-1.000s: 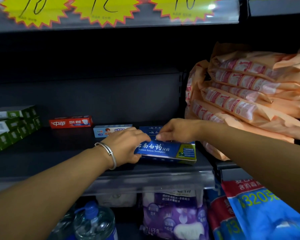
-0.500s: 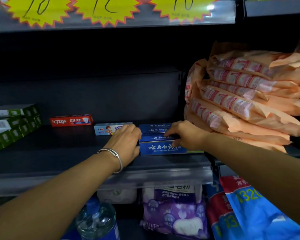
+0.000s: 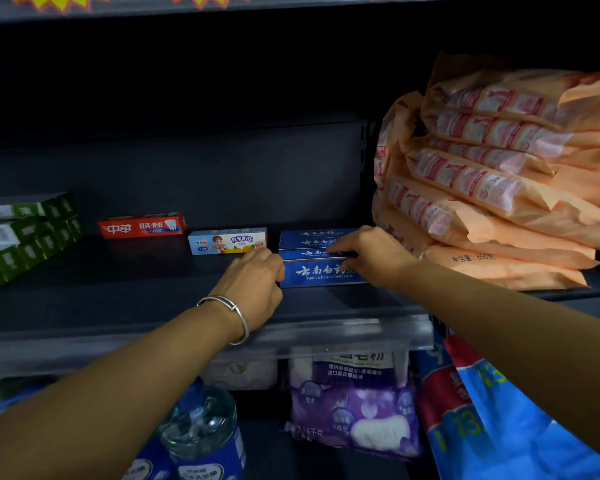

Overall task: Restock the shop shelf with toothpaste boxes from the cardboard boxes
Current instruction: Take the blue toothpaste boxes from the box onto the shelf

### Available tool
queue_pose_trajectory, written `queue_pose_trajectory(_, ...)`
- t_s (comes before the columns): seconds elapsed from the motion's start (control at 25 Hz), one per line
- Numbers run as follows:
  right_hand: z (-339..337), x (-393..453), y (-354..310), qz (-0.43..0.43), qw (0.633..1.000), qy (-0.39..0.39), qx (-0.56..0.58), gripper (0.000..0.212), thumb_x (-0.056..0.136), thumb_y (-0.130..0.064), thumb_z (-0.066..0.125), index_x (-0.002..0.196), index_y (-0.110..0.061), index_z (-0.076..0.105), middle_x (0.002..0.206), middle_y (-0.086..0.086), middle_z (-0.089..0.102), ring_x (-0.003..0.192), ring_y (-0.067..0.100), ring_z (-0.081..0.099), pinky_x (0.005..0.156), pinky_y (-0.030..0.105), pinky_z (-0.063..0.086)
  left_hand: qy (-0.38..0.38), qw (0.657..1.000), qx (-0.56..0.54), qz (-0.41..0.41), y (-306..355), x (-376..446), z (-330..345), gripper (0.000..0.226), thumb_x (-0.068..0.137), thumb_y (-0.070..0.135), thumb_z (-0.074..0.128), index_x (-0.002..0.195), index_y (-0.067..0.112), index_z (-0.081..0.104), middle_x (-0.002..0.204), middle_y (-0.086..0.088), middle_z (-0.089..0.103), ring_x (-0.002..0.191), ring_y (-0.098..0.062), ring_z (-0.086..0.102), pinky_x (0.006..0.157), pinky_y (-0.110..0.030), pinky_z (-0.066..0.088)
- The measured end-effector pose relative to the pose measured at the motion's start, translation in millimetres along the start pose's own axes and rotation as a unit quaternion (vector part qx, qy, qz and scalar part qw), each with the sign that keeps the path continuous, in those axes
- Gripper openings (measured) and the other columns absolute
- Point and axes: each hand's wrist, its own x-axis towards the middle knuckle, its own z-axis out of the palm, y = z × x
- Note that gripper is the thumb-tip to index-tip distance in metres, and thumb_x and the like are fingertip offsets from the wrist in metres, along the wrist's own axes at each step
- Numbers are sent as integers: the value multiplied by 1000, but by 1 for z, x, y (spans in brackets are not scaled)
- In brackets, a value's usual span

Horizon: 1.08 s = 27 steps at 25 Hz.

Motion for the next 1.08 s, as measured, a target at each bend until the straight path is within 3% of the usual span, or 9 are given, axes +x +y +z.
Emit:
queue_pose_trajectory(0.24,3,-5,-7,-10,998,36,-47,35,87,-11,61,121,-19,64,122,9,63,118,27,49,95,42,45,54,997,-44,34,-4,-19,2,17,85,6,46,97,9,58,99,-4,54,97,-20,46,88,-30,38)
queue_pose_trajectory(0.36,5,-21,-33,-64,987,140,-55,33,78,-11,52,106,-5,70,108,18,68,102,41,57,85,48,49,73,988,-75,117,2,-42,-3,21,76,12,40,85,8,59,86,-7,56,84,-19,46,77,-29,38)
queue_pose_trajectory(0.48,27,-60,-77,-152,959,235,-50,31,70,-2,53,94,-3,72,93,14,71,82,40,59,74,45,52,19,981,-79,178,5,-90,13,21,72,13,39,81,8,58,80,-8,57,79,-18,43,71,-28,36)
queue_pose_trajectory(0.56,58,-93,-103,-201,948,245,-38,23,73,-2,54,88,-5,72,87,12,69,76,37,58,67,43,51,-32,979,-87,183,0,-130,39,22,72,14,39,82,9,58,81,-9,58,79,-22,47,72,-31,38)
queue_pose_trajectory(0.64,98,-128,-120,-216,958,187,-18,22,73,-3,52,83,-6,71,82,13,66,73,36,58,63,42,51,-102,976,-100,165,-8,-171,69,24,72,17,39,83,9,59,83,-9,59,80,-20,49,73,-29,38)
queue_pose_trajectory(0.8,200,-188,-130,-221,975,6,-6,11,60,-4,68,71,-6,70,70,10,63,61,31,61,55,35,54,-220,960,-115,131,-30,-254,127,27,74,28,45,90,14,61,89,-3,60,82,-21,60,77,-29,47)
queue_pose_trajectory(0.88,244,-205,-134,-210,975,-78,4,11,60,-6,69,71,-7,69,71,10,63,63,31,61,55,37,55,-245,958,-91,117,-40,-293,154,26,74,32,53,94,19,64,93,1,64,84,-17,65,78,-24,51)
queue_pose_trajectory(1.0,285,-216,-144,-142,973,-185,0,16,82,-11,63,98,-8,67,100,11,62,93,30,57,81,41,52,-350,927,-112,70,-49,-335,185,45,83,35,63,123,16,52,125,-5,53,115,-21,52,101,-30,39)
queue_pose_trajectory(1.08,302,-218,-151,-105,969,-224,-17,28,92,-22,54,117,-11,60,118,8,56,110,24,50,95,34,43,-399,909,-108,53,-54,-353,201,57,84,42,62,132,18,43,134,-3,45,122,-19,44,106,-31,34)
